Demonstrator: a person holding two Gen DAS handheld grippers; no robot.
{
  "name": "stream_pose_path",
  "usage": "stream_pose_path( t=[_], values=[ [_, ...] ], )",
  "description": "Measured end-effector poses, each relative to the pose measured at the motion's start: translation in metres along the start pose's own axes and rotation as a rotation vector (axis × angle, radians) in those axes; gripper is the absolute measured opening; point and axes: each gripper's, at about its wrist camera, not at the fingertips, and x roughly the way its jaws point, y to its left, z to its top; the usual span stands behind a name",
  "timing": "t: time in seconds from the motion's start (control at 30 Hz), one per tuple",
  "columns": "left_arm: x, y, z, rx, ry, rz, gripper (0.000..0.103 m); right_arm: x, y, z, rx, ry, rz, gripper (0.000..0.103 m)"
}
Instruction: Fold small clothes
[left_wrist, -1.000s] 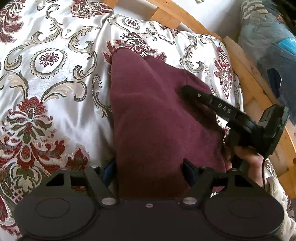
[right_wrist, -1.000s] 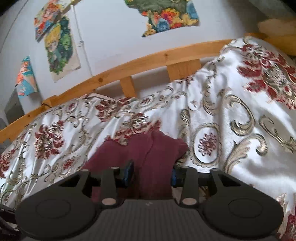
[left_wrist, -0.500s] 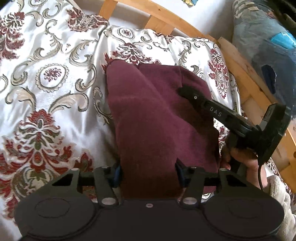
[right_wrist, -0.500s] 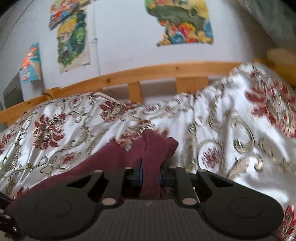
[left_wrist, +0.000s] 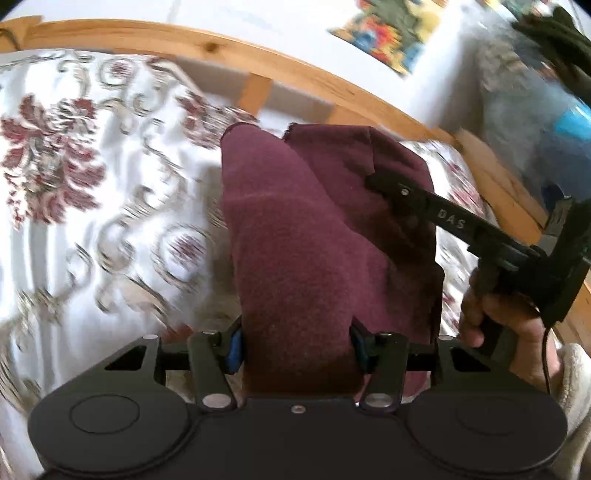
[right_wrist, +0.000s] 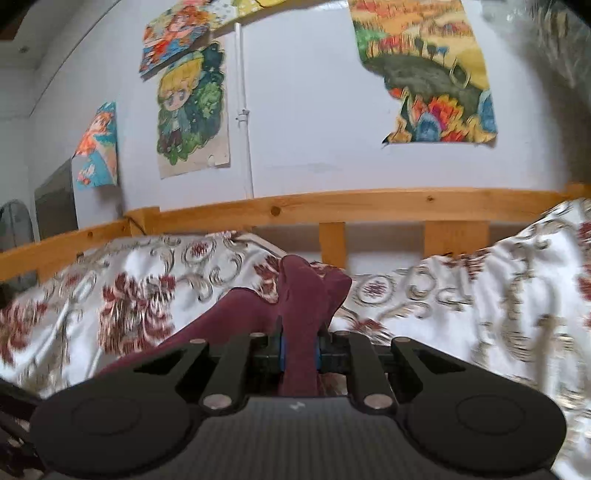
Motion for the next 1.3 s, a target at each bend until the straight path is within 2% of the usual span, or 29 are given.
stream_pose_path(
  t=[0.13,0.3,0.4,0.53,0.6,0.67,0.7,0.83,0.97,1.17,1.3],
  values=[
    [0.012,0.031,0.015,-0.026,-0.036,0.039,0.056,0.052,0.009,0.012,0.031,0.039,0.028,0.016],
    [0.033,0.064,0.018,-0.122,-0.001,0.064,0.056,0.106,0.022,0.006,-0.019,0.137,0.02,0.016],
    [0.039,0.073,0.015,-0.147,0.019,0.068,0.059,0.122,0.023,-0.003,-0.044,0.163,-0.014,0.016],
    [0.04,0.075,0.013,-0.153,0.02,0.064,0.065,0.131,0.013,-0.012,-0.002,0.19,-0.032,0.02],
    [0.04,0.075,0.012,-0.15,0.022,0.076,0.068,0.131,0.01,-0.016,0.001,0.195,-0.046,0.026],
    [0.04,0.073,0.013,-0.138,0.025,0.085,0.07,0.129,0.008,-0.017,0.016,0.199,-0.051,0.043],
    [0.039,0.072,0.013,-0.133,0.025,0.091,0.072,0.127,0.006,-0.018,0.024,0.2,-0.057,0.046],
    [0.036,0.071,0.015,-0.128,0.027,0.125,0.085,0.12,0.004,-0.02,0.021,0.215,-0.077,0.072],
    [0.031,0.069,0.016,-0.14,0.029,0.153,0.092,0.106,0.006,-0.021,0.001,0.221,-0.078,0.088],
    [0.01,0.065,0.012,-0.131,-0.012,0.168,0.101,0.073,0.015,-0.024,-0.027,0.207,-0.059,0.102],
    [-0.007,0.06,0.01,-0.114,-0.055,0.198,0.102,0.046,0.022,-0.026,-0.049,0.176,-0.072,0.103]
  ],
)
